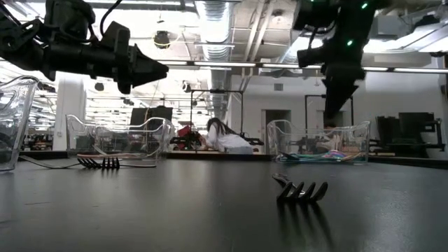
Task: Sort silverware by color (type)
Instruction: Put the blue spoon into top right transparent bin
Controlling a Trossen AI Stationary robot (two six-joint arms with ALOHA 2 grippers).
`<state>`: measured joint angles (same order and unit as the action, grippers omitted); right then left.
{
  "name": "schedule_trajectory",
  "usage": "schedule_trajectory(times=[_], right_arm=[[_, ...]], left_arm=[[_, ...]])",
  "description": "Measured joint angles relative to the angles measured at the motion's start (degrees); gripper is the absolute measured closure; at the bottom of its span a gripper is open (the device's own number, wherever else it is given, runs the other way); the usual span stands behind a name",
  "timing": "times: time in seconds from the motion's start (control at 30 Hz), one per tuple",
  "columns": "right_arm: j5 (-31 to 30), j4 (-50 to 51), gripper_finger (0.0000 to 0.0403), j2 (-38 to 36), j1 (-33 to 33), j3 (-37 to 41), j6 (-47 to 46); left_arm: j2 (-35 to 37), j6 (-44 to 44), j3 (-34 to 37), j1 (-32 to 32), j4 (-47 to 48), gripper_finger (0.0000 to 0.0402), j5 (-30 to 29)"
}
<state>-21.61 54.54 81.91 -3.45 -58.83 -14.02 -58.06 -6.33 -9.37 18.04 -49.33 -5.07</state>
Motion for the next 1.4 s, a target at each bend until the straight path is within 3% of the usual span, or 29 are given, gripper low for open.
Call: schedule_trajectory(times=[0.6, 0.77, 1.0, 1.2, 1.4], right_arm=[[8.15, 2.91, 0.0203, 0.02, 32.83, 0.02, -37.7], [6.47, 0.54, 0.0203, 0.03, 39.75, 0.02, -45.94], [4.91, -4.33, 0.0204, 0.44, 46.76, 0.02, -55.31], [5.1, -8.48, 0.0211, 5.5, 51.64, 0.02, -58.66], [17.14, -13.26, 0.0224, 13.05, 52.99, 0.02, -61.45]], left_arm=[[0.0, -2.17, -2.18, -6.43, -5.64, 0.0276, 1.73], [0.0, -3.85, -3.13, -9.31, -5.66, 0.0276, 1.73], [0.0, -2.67, -4.23, -12.42, -5.61, 0.0276, 0.59], [0.0, -1.94, -4.57, -12.5, -5.06, 0.0276, -2.72], [-0.02, -3.43, -5.22, -12.5, -5.1, 0.0275, -3.12]])
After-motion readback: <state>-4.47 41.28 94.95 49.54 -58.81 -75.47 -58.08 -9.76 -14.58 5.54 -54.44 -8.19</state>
